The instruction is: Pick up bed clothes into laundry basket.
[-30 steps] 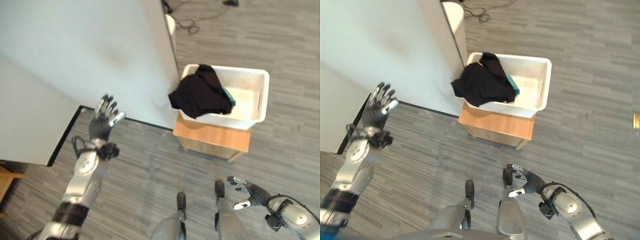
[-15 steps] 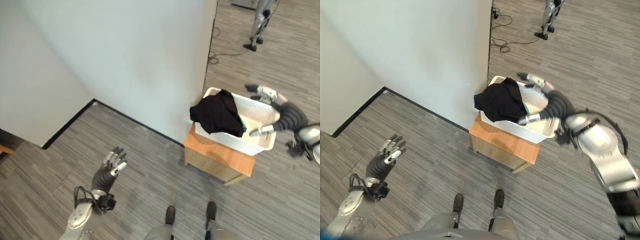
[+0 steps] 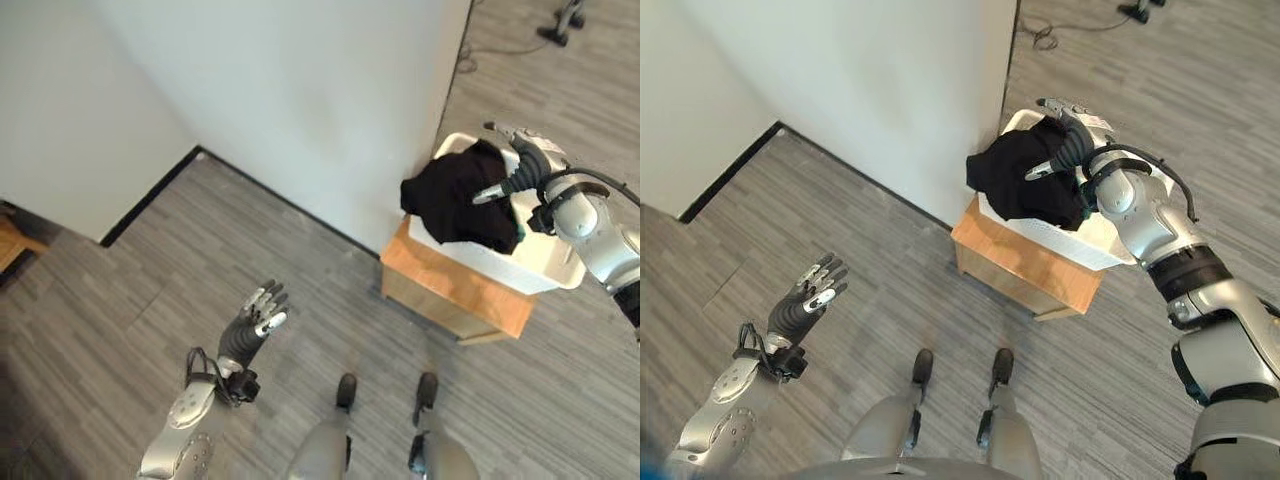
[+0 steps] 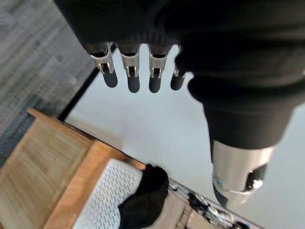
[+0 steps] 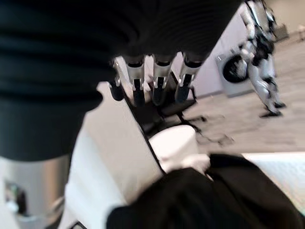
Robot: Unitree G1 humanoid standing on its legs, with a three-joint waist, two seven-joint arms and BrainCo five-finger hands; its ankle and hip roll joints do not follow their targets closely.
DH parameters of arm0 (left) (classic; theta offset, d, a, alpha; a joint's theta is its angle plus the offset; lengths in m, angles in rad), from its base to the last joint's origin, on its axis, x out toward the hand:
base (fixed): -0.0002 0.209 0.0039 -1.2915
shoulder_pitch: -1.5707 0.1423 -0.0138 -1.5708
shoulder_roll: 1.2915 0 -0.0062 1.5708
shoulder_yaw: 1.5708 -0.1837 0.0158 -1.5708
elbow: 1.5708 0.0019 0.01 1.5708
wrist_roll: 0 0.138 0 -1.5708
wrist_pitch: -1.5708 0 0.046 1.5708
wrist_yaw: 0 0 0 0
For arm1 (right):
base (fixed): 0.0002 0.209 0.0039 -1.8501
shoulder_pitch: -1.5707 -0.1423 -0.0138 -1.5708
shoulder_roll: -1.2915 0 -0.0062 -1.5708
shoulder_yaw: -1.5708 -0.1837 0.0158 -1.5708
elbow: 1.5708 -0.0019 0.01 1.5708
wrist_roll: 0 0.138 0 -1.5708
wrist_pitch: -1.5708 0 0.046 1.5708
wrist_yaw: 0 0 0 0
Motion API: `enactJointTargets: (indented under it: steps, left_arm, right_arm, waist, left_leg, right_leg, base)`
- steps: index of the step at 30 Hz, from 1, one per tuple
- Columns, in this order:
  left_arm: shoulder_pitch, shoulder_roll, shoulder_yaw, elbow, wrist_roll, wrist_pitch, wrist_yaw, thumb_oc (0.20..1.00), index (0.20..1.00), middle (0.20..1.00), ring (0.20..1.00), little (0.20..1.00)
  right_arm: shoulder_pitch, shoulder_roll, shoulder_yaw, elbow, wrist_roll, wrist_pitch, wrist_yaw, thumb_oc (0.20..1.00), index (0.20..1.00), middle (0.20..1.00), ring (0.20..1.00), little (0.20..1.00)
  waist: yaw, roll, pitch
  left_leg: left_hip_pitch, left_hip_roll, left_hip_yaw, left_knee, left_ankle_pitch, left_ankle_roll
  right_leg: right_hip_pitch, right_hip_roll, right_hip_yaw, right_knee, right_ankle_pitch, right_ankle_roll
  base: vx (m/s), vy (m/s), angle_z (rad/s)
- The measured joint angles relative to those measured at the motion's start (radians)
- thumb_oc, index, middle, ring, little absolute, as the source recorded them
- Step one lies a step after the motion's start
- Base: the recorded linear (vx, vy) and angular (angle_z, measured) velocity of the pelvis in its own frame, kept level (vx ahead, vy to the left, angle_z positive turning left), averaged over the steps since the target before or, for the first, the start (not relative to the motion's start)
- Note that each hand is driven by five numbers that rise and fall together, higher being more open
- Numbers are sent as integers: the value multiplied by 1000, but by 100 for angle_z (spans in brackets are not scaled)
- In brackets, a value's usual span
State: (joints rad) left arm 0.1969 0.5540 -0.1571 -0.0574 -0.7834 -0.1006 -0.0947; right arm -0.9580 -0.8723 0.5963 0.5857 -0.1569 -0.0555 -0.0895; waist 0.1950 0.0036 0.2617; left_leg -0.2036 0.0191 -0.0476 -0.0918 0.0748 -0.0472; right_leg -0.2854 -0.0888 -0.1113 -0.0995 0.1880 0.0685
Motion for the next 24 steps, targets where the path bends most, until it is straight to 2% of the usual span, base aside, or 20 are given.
enactJointTargets:
  steps: [3, 11, 16, 20, 24]
  left_arm:
    - [-22, 1, -4, 0, 0, 0, 3, 1000, 1000, 1000, 1000, 1000]
    - [-66, 1, -4, 36, 0, -7, 20, 1000, 1000, 1000, 1000, 1000]
    - [-81, 0, -4, 36, 0, -9, 31, 1000, 1000, 1000, 1000, 1000]
    - [-83, -1, -6, 36, 0, -17, 40, 1000, 1000, 1000, 1000, 1000]
    - [-89, -2, -7, 44, 0, -23, 49, 1000, 1000, 1000, 1000, 1000]
  right_arm:
    - [-95, 34, 13, 133, 6, 6, -16, 1000, 1000, 1000, 1000, 1000]
    - [-180, 88, 44, 256, 26, 28, -33, 1000, 1000, 1000, 1000, 1000]
    - [-198, 119, 52, 328, 64, 27, -33, 1000, 1000, 1000, 1000, 1000]
    - [-244, 150, 81, 416, 89, 28, -33, 1000, 1000, 1000, 1000, 1000]
    - [-249, 170, 79, 487, 95, 24, -35, 1000, 1000, 1000, 1000, 1000]
  waist:
    - [0, 2, 35]
    - [5, 12, 89]
    - [4, 13, 99]
    - [5, 11, 100]
    - [10, 10, 128]
  left_leg:
    - [-29, -2, -10, 0, 7, -3]
    - [-55, -2, -19, 0, 8, -3]
    - [-57, -2, -19, 0, 8, -4]
    - [-109, -1, -19, 7, 14, -7]
    - [-128, 2, -22, 13, 15, -9]
  right_leg:
    - [-27, -2, -3, 0, 6, 0]
    - [-46, -3, -16, 0, 6, 0]
    - [-49, -3, -16, 0, 5, 0]
    - [-97, 0, -17, 0, 12, -6]
    - [-111, 2, -20, 0, 16, -11]
  base:
    - [-41, 21, 5]
    - [-28, 27, 4]
    - [-7, 2, -1]
    - [-16, 3, 1]
    - [-3, 8, 2]
